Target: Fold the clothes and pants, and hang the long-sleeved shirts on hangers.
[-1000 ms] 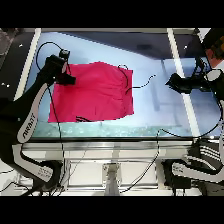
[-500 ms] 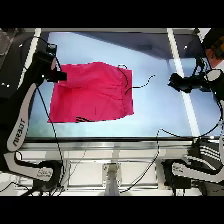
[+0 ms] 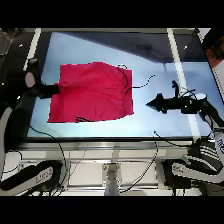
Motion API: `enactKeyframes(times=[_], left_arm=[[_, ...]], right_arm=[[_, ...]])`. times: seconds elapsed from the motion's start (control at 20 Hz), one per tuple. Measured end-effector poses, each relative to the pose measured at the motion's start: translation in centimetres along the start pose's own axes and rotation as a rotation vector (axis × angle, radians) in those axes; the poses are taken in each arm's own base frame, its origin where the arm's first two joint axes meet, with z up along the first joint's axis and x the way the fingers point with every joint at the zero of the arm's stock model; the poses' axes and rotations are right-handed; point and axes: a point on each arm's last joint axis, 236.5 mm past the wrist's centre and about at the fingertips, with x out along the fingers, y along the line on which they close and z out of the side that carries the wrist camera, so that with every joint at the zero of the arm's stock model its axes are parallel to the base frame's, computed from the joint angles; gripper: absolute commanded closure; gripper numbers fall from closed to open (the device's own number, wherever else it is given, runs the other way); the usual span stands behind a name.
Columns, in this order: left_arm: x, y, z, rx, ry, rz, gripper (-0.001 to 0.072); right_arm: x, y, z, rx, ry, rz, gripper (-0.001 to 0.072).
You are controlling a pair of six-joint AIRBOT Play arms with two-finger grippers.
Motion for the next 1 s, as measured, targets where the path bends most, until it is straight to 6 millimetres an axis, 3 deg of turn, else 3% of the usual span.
enactKeyframes(times=[0.05,0.15,0.35,0.4,0.45,0.5,0.7,0.9,1.0], left_arm=[[-0.1,0.4,-1.7,-0.043,0.006,-0.044,0.0705],[-0.2,1.0,-5.2,-0.134,0.023,-0.121,0.0704],[-0.1,1.5,-10.4,-0.365,0.017,-0.280,0.0676],[0.1,1.6,-11.1,-0.428,0.009,-0.311,0.0458],[0.2,1.8,-11.7,-0.478,0.004,-0.332,0.0201],[0.3,1.9,-12.0,-0.530,-0.003,-0.352,0.0167],[0.8,2.3,-12.4,-0.653,-0.013,-0.388,0.0167],[1.8,2.6,-12.4,-0.739,0.006,-0.396,0.0164],[2.6,2.5,-12.5,-0.787,0.034,-0.408,0.0097]], right_arm=[[0.8,-0.2,-1.4,0.038,0.024,0.033,0.0607],[2.2,-0.2,-3.6,0.087,0.059,0.070,0.0291],[5.1,-0.7,-5.7,0.134,0.072,0.033,0.0260],[5.9,-1.0,-5.8,0.149,0.061,0.009,0.0237],[6.6,-1.2,-6.0,0.167,0.049,-0.017,0.0160],[7.3,-1.6,-6.0,0.187,0.032,-0.043,0.0136],[9.1,-2.2,-5.0,0.259,-0.067,-0.108,0.0137],[10.0,-1.1,-2.5,0.259,-0.186,-0.122,0.0137],[10.3,-0.3,-1.5,0.242,-0.231,-0.120,0.0137]])
